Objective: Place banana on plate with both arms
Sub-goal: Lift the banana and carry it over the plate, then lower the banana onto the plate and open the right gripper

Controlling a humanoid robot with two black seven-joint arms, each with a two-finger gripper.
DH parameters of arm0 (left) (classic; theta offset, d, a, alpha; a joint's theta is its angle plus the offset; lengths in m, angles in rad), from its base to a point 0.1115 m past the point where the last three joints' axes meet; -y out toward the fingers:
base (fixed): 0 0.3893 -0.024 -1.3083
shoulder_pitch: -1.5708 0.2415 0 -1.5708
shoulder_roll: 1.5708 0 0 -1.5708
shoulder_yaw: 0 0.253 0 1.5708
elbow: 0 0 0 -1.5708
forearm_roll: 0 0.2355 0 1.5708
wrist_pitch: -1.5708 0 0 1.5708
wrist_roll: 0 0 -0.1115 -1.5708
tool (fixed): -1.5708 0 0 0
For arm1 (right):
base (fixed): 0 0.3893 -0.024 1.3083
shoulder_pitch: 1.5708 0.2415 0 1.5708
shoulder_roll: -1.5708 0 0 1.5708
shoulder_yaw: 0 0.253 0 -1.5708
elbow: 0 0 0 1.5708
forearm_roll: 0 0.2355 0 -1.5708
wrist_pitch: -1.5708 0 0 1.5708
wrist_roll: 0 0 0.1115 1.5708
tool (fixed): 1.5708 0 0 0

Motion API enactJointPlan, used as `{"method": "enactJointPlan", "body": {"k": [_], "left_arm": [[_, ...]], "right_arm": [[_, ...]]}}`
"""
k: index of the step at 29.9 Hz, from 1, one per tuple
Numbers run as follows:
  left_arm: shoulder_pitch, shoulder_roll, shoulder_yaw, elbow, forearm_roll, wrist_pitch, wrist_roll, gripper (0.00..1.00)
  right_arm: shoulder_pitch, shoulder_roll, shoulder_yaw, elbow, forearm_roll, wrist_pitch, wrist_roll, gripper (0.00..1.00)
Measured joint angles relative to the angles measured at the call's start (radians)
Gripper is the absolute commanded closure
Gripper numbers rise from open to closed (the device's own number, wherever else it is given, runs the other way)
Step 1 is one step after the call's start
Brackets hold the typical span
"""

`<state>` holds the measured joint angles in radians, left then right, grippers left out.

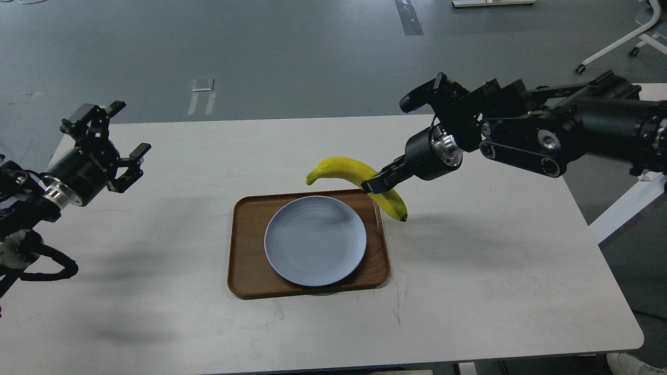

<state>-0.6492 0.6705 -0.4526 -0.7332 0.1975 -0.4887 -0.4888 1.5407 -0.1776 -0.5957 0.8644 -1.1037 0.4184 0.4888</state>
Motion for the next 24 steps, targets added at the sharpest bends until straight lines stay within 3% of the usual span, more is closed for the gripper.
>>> {"method": "enactJointPlan", "body": {"k": [11,24], "left_arm": [[-0.002,0.000,0.001,0.000,-0.003,0.000,0.000,0.02],[-0.003,-0.002,-0.001,0.000,-0.003,0.000,0.000,0.02]], "right_arm": [[-0.060,0.164,-0.047,-0.069,0.059,0.000,0.000,0.98],[-0.123,0.178,-0.047,-0.174,0.076,0.000,0.000,0.91]]}}
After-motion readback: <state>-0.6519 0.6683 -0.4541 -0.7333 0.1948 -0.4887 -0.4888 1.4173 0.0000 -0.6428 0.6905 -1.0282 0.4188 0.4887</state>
